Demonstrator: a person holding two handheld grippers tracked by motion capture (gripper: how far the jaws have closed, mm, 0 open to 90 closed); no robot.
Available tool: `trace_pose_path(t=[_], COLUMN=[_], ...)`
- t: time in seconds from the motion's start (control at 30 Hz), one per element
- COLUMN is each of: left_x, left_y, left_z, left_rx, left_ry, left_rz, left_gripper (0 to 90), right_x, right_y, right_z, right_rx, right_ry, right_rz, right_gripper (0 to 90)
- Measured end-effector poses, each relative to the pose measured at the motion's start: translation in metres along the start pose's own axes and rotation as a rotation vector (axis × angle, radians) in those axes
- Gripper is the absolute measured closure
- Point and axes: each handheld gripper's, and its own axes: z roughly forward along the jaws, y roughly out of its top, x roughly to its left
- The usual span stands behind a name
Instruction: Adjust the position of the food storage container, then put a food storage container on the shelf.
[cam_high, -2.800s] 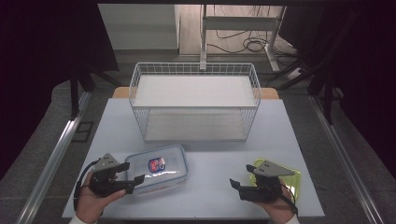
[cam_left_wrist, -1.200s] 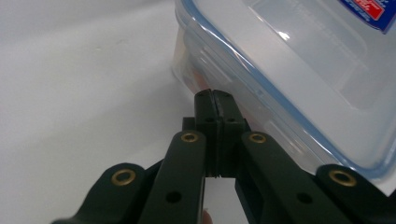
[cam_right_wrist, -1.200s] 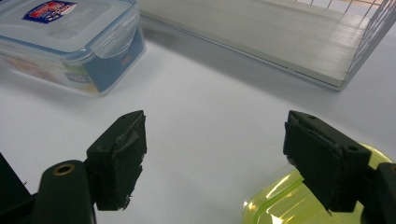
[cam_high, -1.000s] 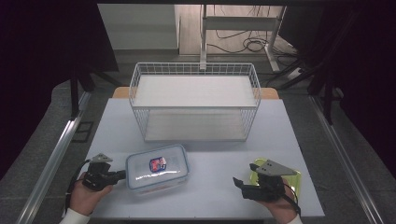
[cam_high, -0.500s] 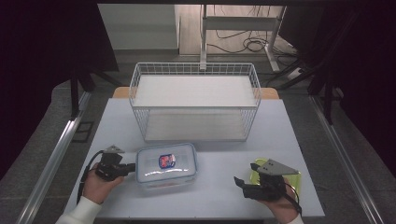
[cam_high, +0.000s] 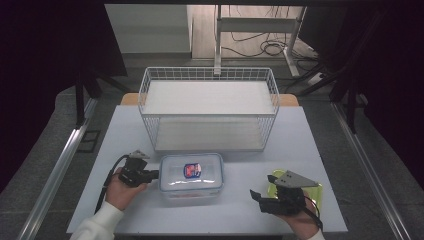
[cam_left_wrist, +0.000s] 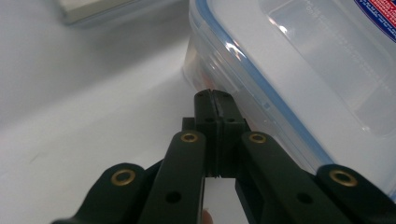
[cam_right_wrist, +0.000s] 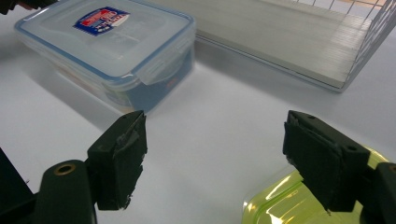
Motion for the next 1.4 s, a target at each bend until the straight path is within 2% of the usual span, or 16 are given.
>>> trace_pose_path(t=[0.17, 0.47, 0.67, 0.7, 0.73, 0.77, 0.8, 0.83, 0.9, 0.93, 0.97, 1.0, 1.1, 1.23, 1.4], left_x=[-0.009, -0.012, -0.011, -0.009, -0.008, -0.008, -0.01, -0.01, -0.011, -0.011, -0.011, -0.01, -0.01, -0.011, -0.012], left_y=[0.011, 0.016, 0.015, 0.013, 0.012, 0.012, 0.01, 0.01, 0.008, 0.008, 0.008, 0.008, 0.008, 0.008, 0.005], left_z=[0.01, 0.017, 0.015, 0.01, 0.005, 0.005, -0.004, -0.004, -0.016, -0.016, -0.019, -0.022, -0.024, -0.025, -0.031], left_rx=[0.005, -0.003, -0.011, -0.036, -0.045, -0.045, -0.075, -0.075, -0.111, -0.111, -0.112, -0.112, -0.111, -0.116, -0.129], left_ry=[-0.01, -0.021, -0.031, -0.032, -0.029, -0.029, -0.022, -0.022, -0.046, -0.046, -0.052, -0.066, -0.09, -0.108, -0.132], left_rz=[0.021, 0.023, 0.025, 0.011, 0.014, 0.014, 0.011, 0.011, -0.014, -0.014, -0.026, -0.044, -0.054, -0.059, -0.072], left_gripper=[90.0, 90.0, 88.8, 87.3, 86.0, 83.9, 78.7, 71.8, 50.4, 41.8, 41.8, 26.6, 19.7, 18.2, 15.3], right_x=[0.001, 0.001, 0.003, 0.003, 0.004, 0.004, 0.004, 0.004, 0.003, 0.003, 0.003, 0.003, 0.004, 0.005, 0.004], right_y=[0.0, 0.0, 0.0, 0.001, 0.001, 0.002, 0.002, 0.003, 0.004, 0.004, 0.004, 0.005, 0.007, 0.008, 0.011], right_z=[0.0, 0.001, 0.002, 0.002, 0.002, 0.002, 0.002, 0.002, 0.002, 0.002, 0.002, 0.003, 0.004, 0.005, 0.008], right_rx=[0.002, 0.002, 0.003, 0.003, 0.002, 0.001, 0.001, 0.0, -0.001, -0.001, -0.001, 0.002, 0.004, 0.005, 0.006], right_ry=[0.002, 0.001, -0.001, 0.004, 0.006, 0.01, 0.012, 0.01, 0.01, 0.01, 0.01, 0.008, 0.009, 0.01, 0.017], right_rz=[-0.001, -0.001, -0.001, 0.009, 0.012, 0.014, 0.018, 0.021, 0.027, 0.027, 0.03, 0.031, 0.024, 0.016, 0.035], right_gripper=[22.0, 22.0, 22.1, 22.0, 21.9, 21.8, 21.5, 21.2, 20.8, 20.8, 20.7, 20.4, 20.3, 20.3, 19.6])
